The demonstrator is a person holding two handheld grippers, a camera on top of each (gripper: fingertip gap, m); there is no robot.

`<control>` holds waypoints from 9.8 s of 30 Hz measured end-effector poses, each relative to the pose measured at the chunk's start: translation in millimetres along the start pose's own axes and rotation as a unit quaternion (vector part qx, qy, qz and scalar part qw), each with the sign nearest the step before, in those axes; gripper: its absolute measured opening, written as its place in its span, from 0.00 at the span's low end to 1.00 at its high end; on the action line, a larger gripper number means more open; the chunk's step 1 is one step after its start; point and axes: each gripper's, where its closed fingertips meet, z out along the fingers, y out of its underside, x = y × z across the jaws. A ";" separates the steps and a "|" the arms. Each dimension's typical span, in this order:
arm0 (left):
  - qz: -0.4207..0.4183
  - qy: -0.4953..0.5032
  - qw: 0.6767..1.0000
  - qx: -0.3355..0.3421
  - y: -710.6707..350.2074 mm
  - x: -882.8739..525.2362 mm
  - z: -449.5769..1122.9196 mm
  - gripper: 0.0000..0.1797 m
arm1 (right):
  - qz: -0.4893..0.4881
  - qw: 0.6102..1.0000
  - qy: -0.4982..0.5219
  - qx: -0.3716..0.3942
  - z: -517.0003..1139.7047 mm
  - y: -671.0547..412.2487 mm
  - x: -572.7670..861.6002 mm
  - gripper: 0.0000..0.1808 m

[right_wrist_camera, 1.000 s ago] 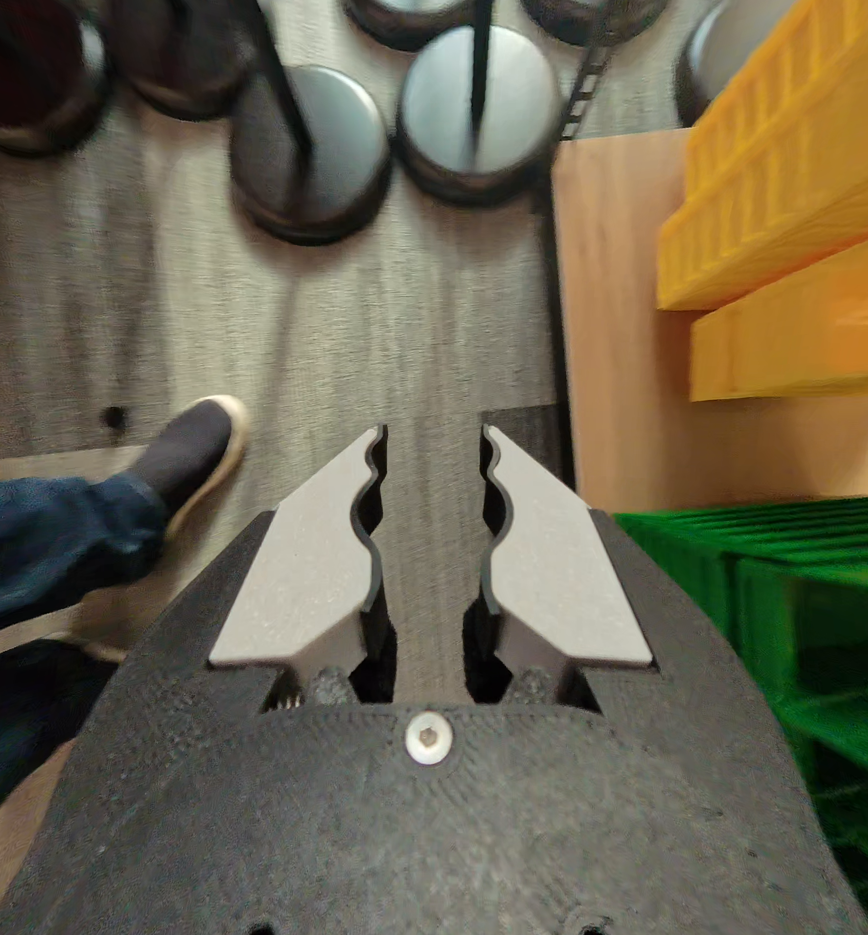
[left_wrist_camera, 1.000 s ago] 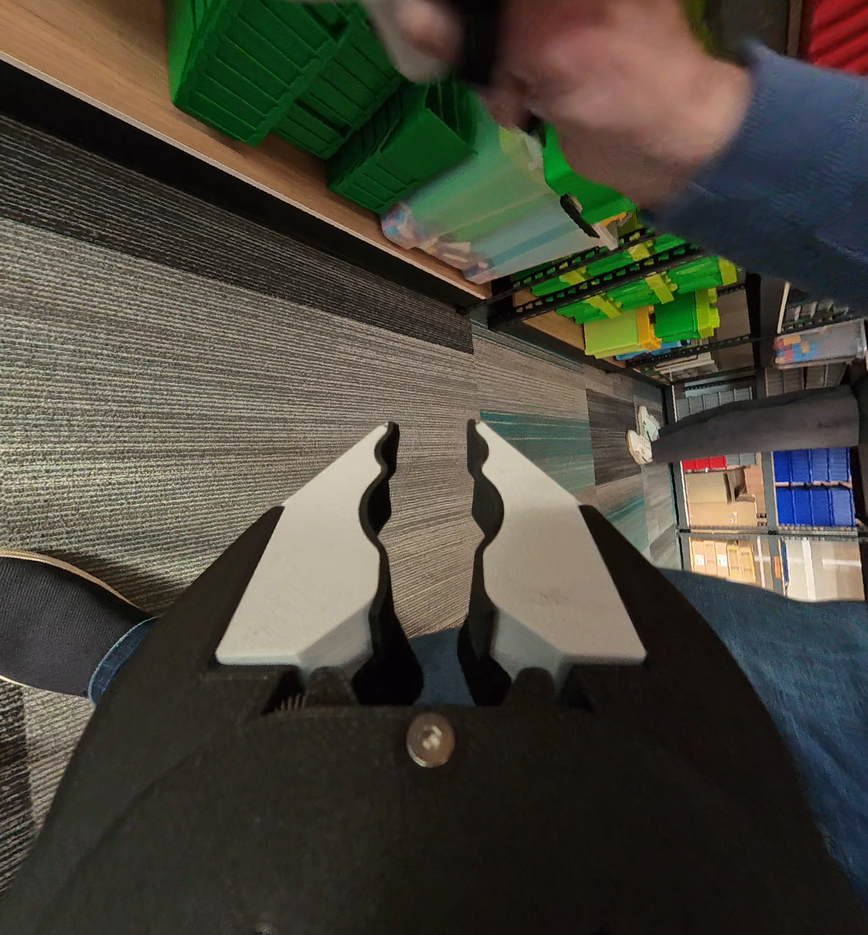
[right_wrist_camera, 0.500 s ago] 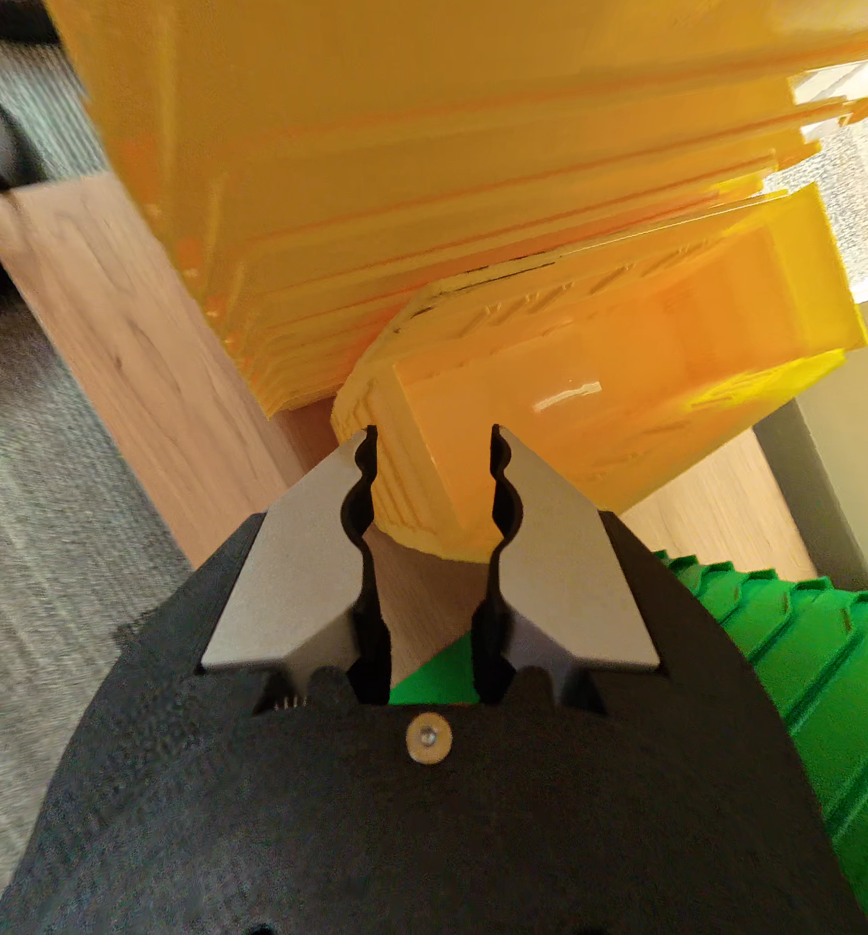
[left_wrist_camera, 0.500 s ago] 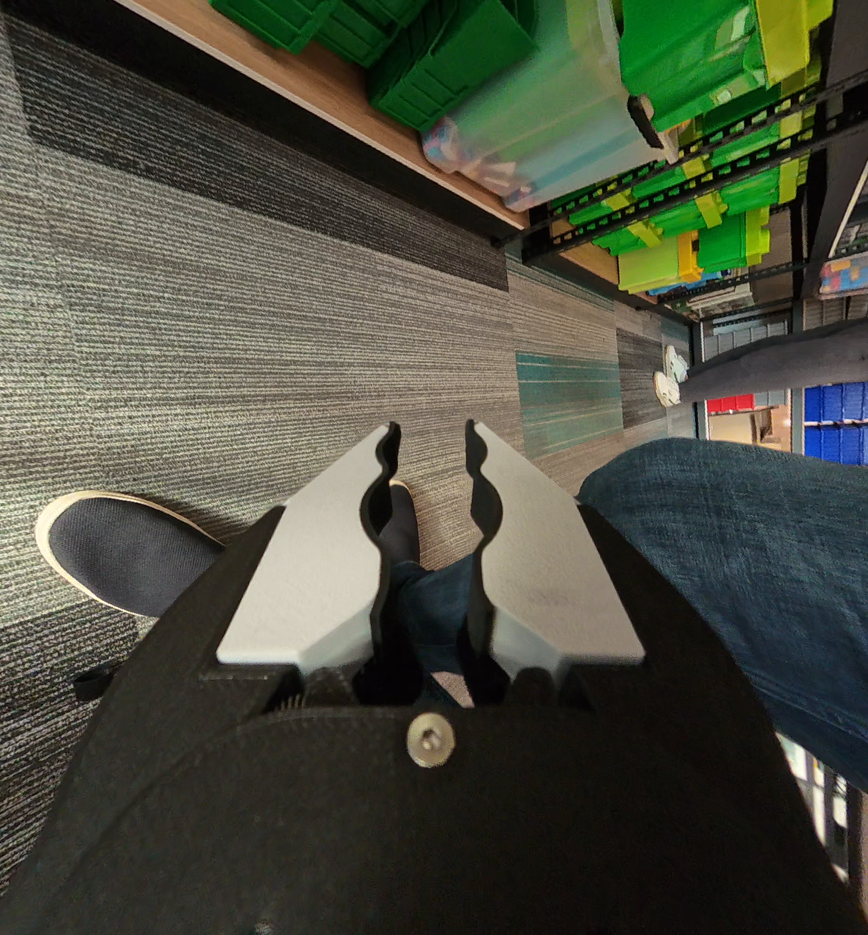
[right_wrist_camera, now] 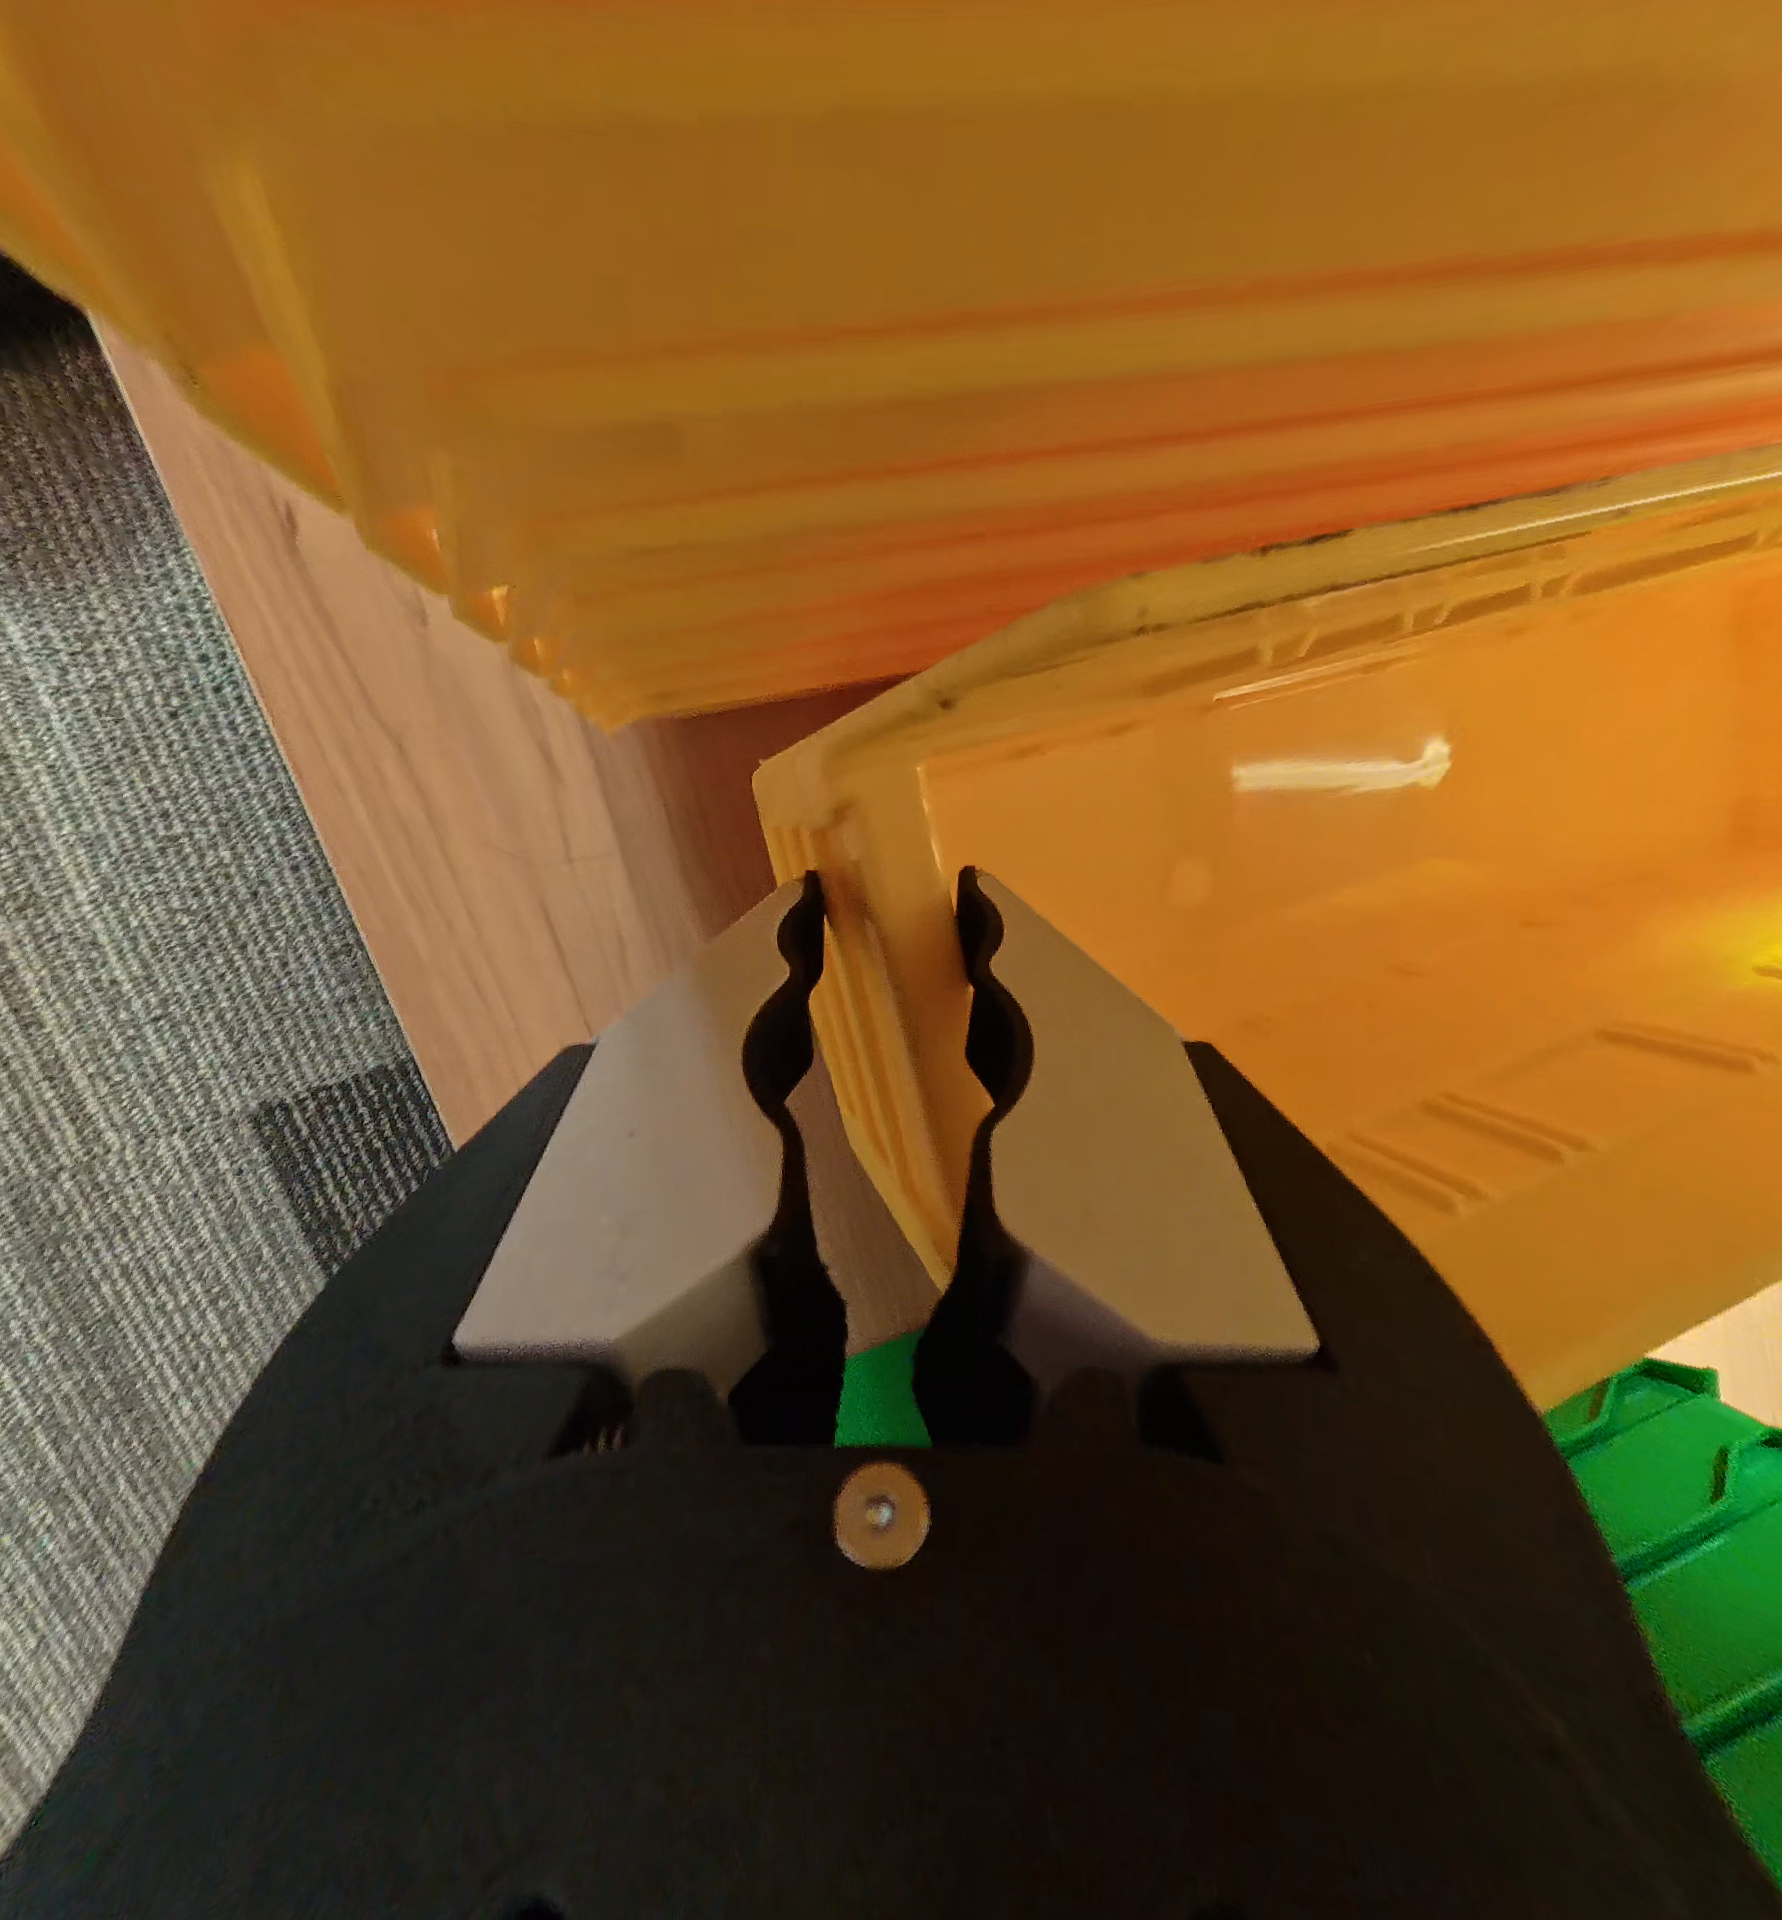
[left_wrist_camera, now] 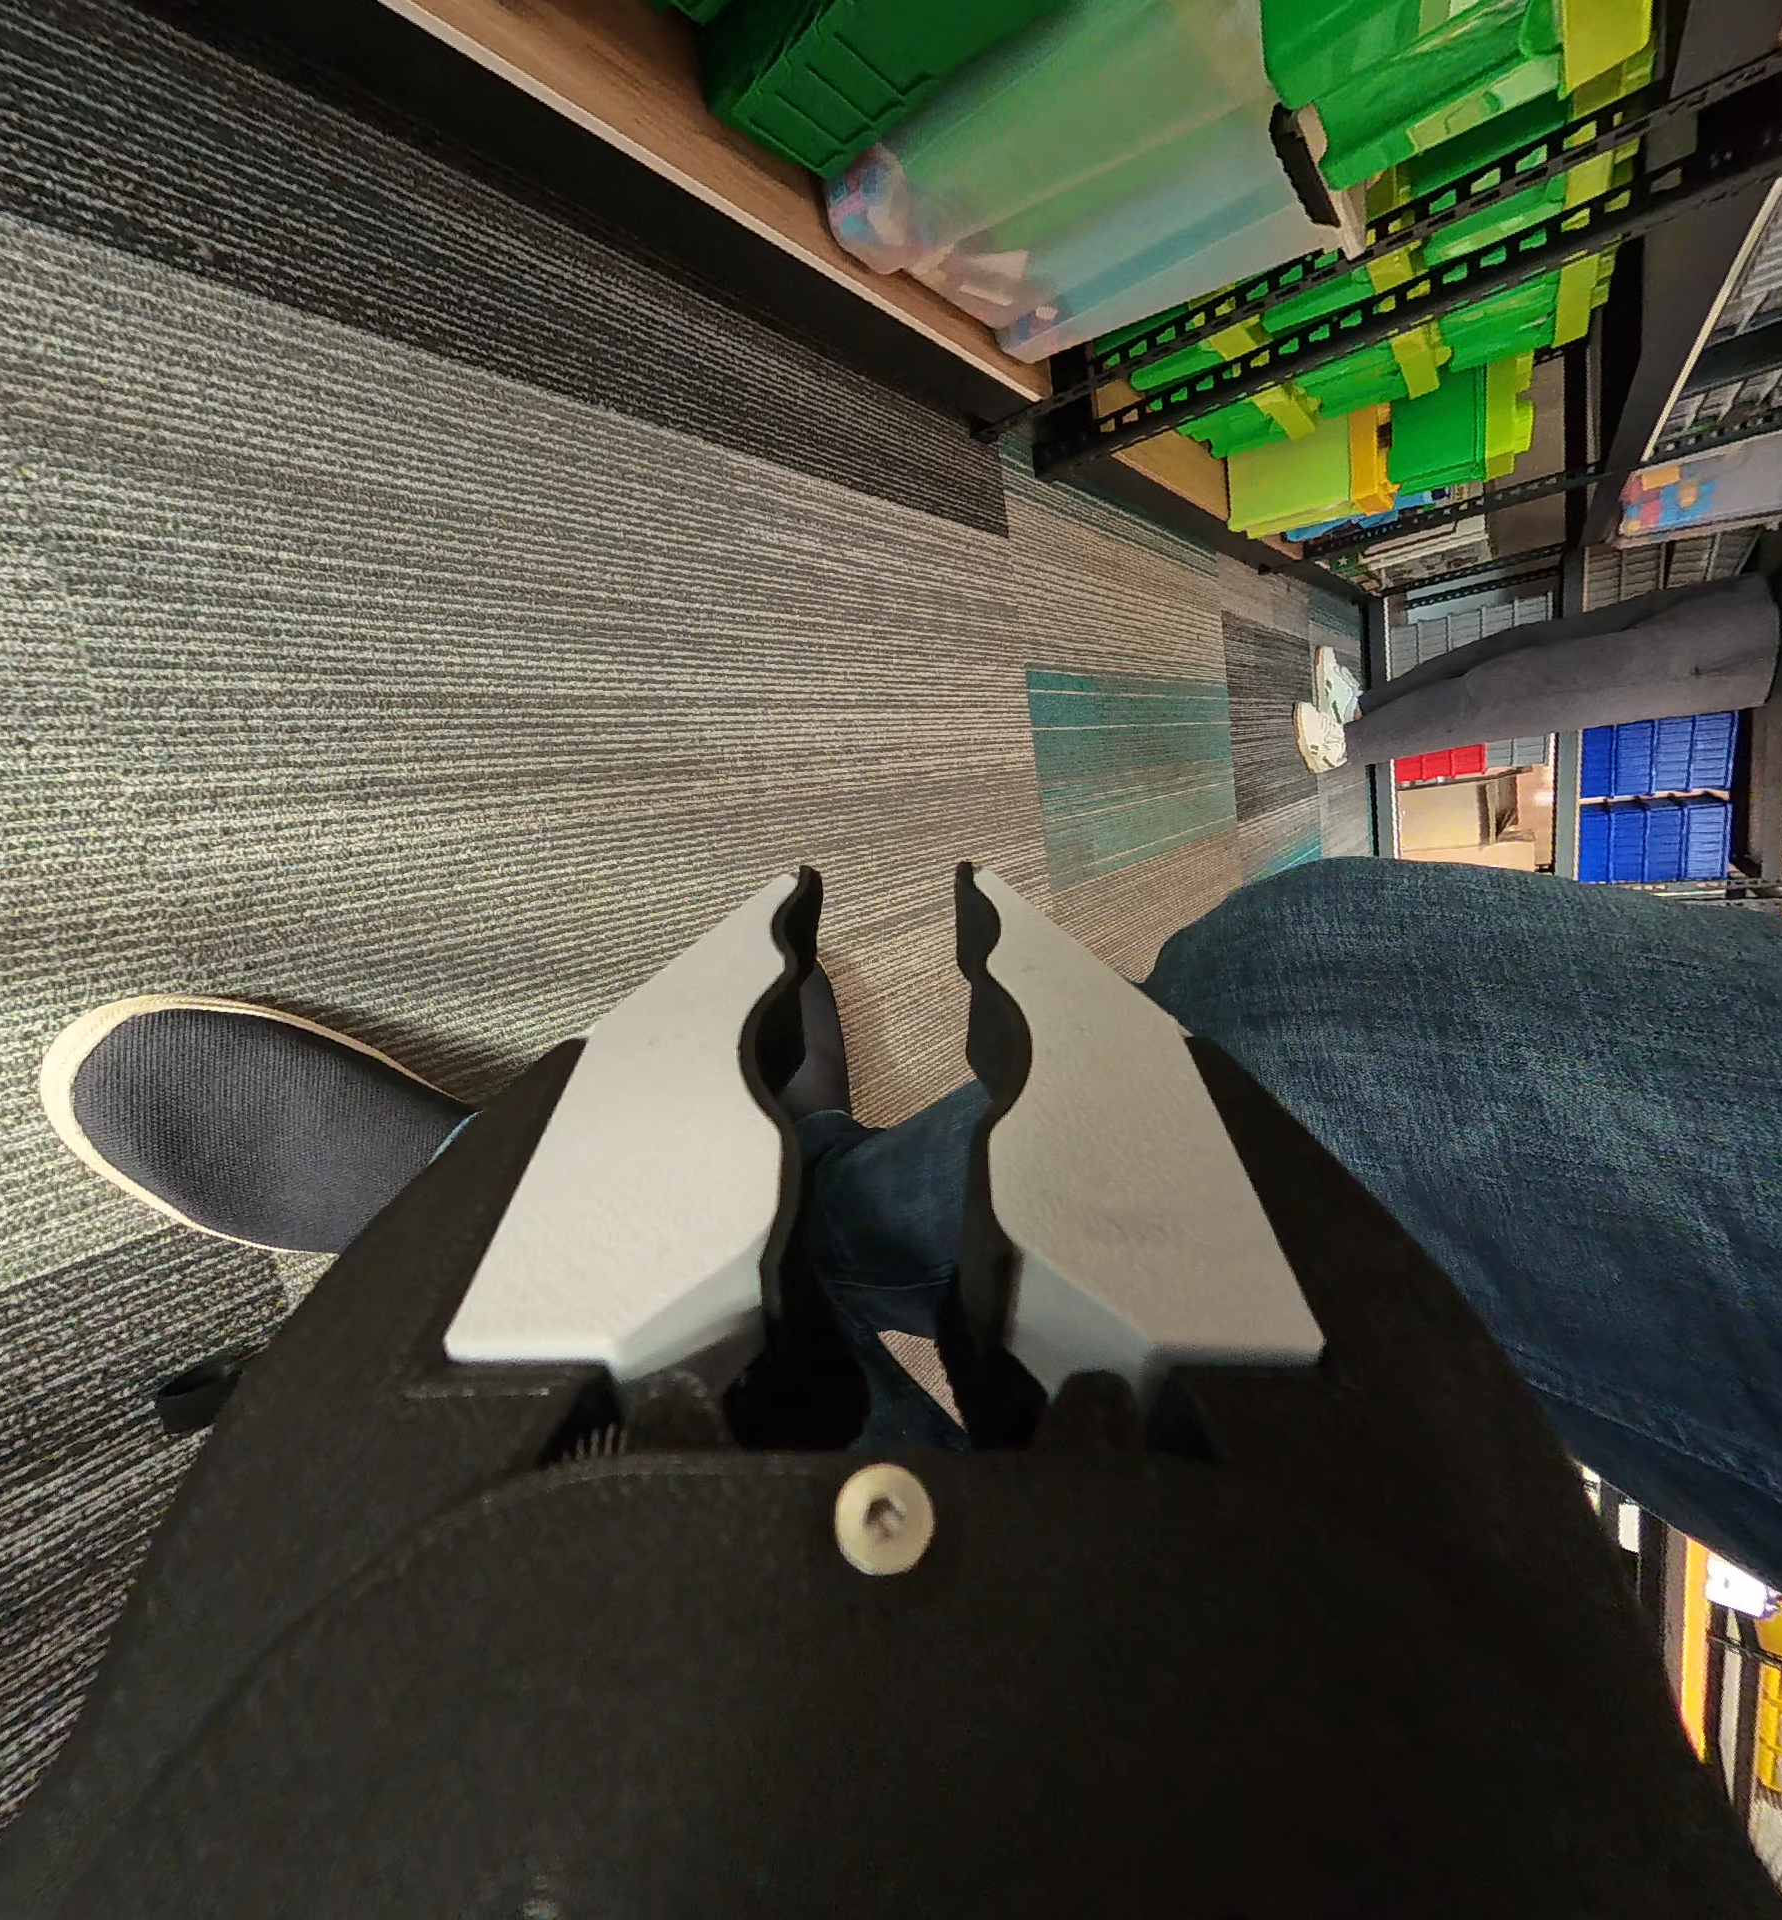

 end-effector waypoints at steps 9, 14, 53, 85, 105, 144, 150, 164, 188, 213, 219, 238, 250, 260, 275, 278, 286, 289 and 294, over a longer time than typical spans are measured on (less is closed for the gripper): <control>-0.002 0.021 1.000 -0.002 -2.4 15.9 17.7 0.13 | -0.009 0.995 -0.079 -0.057 -40.8 46.5 -62.8 0.12; 0.017 0.011 1.000 0.010 -16.9 9.0 35.1 0.12 | 0.016 0.989 -0.118 -0.086 -69.7 55.7 -98.9 0.11; -0.175 0.104 0.936 0.287 -317.8 -186.5 201.5 0.32 | 0.127 0.963 -0.237 -0.021 -194.9 -6.7 -108.3 0.11; -0.270 0.311 0.874 0.260 -277.4 -107.9 118.6 0.51 | -0.097 0.963 -0.241 0.074 -324.0 40.5 -299.3 0.10; -0.238 0.299 0.923 0.049 -157.9 290.7 48.8 0.88 | -0.388 0.895 -0.197 -0.099 -673.3 181.7 -387.8 0.11; -0.003 0.608 0.634 -0.478 140.6 1175.9 336.8 0.81 | 0.253 0.894 0.298 -0.218 -1325.7 653.7 -354.6 0.34; 0.011 0.616 0.630 -0.472 227.3 1318.2 433.5 0.81 | 0.337 0.856 0.386 -0.063 -1466.6 771.6 -360.7 0.28; 0.029 0.602 0.635 -0.483 326.1 1523.3 718.0 0.81 | 0.521 0.676 0.520 0.042 -1647.2 1133.7 -249.3 0.33; 0.087 0.569 0.691 -0.437 262.2 1834.0 1250.5 0.81 | 0.524 0.656 0.508 0.195 -1813.1 1642.0 166.3 0.36; 0.139 0.688 0.650 -0.292 129.6 2277.3 1717.2 0.72 | 0.494 0.764 0.332 0.249 -2063.9 2143.0 597.2 0.01; 0.109 0.738 0.657 -0.112 98.3 2334.8 1795.1 0.87 | 0.399 0.882 0.060 0.245 -2055.4 2215.7 664.1 0.02; 0.037 0.740 0.594 0.312 -10.3 2371.2 1838.7 0.72 | 0.129 0.950 -0.181 0.218 -2087.6 2237.4 814.0 0.23; 0.108 0.692 0.594 0.396 -48.1 2361.9 1832.9 0.70 | -0.019 0.973 -0.133 0.188 -2120.6 2261.5 998.6 0.32; 0.172 0.624 0.598 0.473 -30.9 2370.4 1845.2 0.70 | -0.239 0.939 -0.246 -0.007 -1974.0 2302.8 1021.6 0.41; 0.198 0.557 0.604 0.534 -10.1 2391.9 1872.9 0.70 | -0.218 0.921 -0.321 -0.041 -1948.9 2307.7 1011.7 0.49; 0.205 0.553 0.607 0.532 -11.9 2394.4 1875.7 0.70 | -0.230 0.906 -0.353 -0.042 -1956.5 2310.7 1010.0 0.29; 0.205 0.557 0.613 0.522 -18.9 2397.3 1881.0 0.70 | -0.256 0.917 -0.306 -0.014 -1960.2 2304.8 1030.1 0.42; 0.200 0.558 0.615 0.520 -21.6 2396.0 1882.4 0.70 | -0.292 0.911 -0.290 -0.031 -1943.0 2317.2 1020.0 0.62; 0.203 0.559 0.617 0.515 -23.3 2397.9 1884.6 0.70 | -0.302 0.902 -0.306 -0.029 -1940.1 2313.0 1014.7 0.38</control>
